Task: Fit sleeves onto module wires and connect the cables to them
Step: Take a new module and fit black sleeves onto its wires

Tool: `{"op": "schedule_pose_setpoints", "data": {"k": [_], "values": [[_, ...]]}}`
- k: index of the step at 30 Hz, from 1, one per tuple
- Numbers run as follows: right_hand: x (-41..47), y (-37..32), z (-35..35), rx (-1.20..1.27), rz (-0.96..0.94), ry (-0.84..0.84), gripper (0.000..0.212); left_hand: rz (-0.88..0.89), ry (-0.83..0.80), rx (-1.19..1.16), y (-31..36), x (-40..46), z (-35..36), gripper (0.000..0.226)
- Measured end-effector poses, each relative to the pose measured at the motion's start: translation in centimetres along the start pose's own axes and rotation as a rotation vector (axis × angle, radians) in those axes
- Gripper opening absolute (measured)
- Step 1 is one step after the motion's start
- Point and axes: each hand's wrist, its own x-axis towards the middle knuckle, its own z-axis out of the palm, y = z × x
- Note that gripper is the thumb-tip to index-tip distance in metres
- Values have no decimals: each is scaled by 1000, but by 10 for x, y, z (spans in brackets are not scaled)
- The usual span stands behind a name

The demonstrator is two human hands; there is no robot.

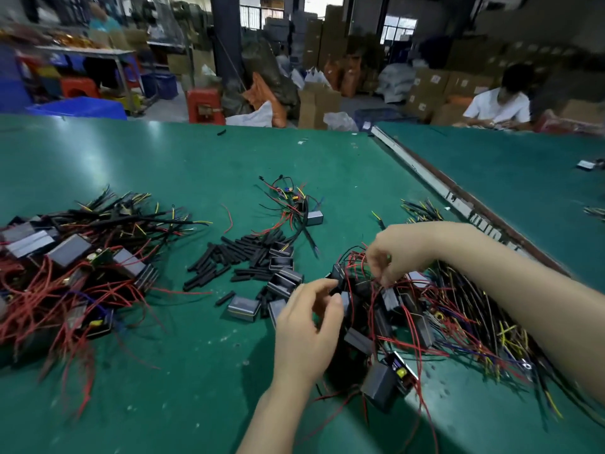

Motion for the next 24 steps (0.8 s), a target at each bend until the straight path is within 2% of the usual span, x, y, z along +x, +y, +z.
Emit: {"op": "schedule_pose_setpoints", "data": {"k": [2,5,9,12,16,19,22,24], "values": [[-6,3,-2,13,-38,107,7,38,-19,34,0,-1,0,16],[-25,14,-4,140,-75,366,6,71,-34,64,-1,-3,-2,20],[-42,14,4,562,-144,788,4,63,-18,23,5,4,-1,19],[-38,-3,10,833,-178,957,7,44,-59,1,7,7,-1,23],[-29,-31,12,851,-201,1027,10,-39,-39,-141,11,6,-6,22],[-28,-57,20,848,-260,950,8,-67,61,-218,13,8,-10,25],[-23,-83,43,695,-260,877,6,-119,89,-301,16,7,-14,24],[-20,-96,60,795,-244,823,3,-212,87,-392,18,7,-18,23]]}}
